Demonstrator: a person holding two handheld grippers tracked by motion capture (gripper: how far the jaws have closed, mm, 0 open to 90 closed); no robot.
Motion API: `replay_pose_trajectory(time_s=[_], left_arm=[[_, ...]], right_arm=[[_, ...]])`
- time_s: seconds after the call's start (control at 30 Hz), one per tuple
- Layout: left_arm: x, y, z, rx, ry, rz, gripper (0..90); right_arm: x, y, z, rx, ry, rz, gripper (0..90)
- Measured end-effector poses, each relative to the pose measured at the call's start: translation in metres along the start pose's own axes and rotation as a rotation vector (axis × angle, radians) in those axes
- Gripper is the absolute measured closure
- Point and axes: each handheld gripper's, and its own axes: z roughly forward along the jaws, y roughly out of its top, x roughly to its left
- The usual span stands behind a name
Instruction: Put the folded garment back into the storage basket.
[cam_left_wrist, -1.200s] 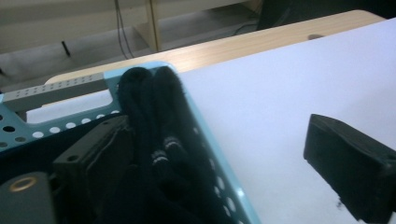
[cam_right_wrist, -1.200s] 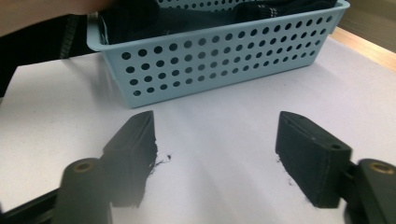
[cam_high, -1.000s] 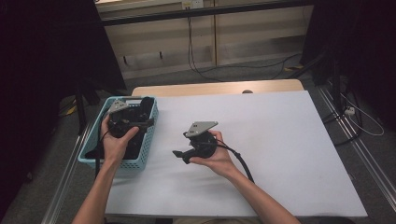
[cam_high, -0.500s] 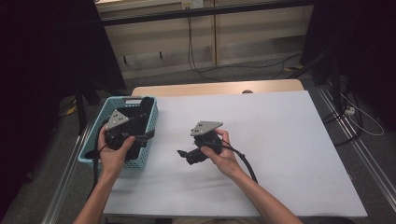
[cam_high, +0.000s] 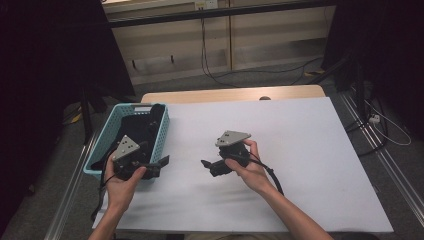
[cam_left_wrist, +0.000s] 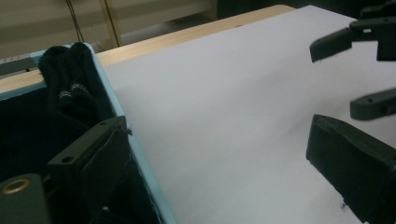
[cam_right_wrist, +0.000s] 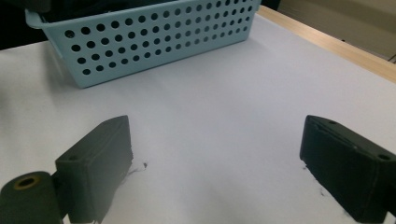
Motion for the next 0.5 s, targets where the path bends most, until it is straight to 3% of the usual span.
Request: replay_pose_trajectory(time_s=[0.17, 0.5], left_arm=[[-0.006, -0.003, -0.002, 0.003, -0.009, 0.005, 6.3], [-0.014, -0.009, 0.009, 0.036, -0.025, 0.011, 6.3]], right_arm=[[-0.004, -0.002, -0.009, -0.002, -0.022, 0.008, 9.2], [-0.018, -0.031, -0.051, -0.011, -0.109, 0.059, 9.1]])
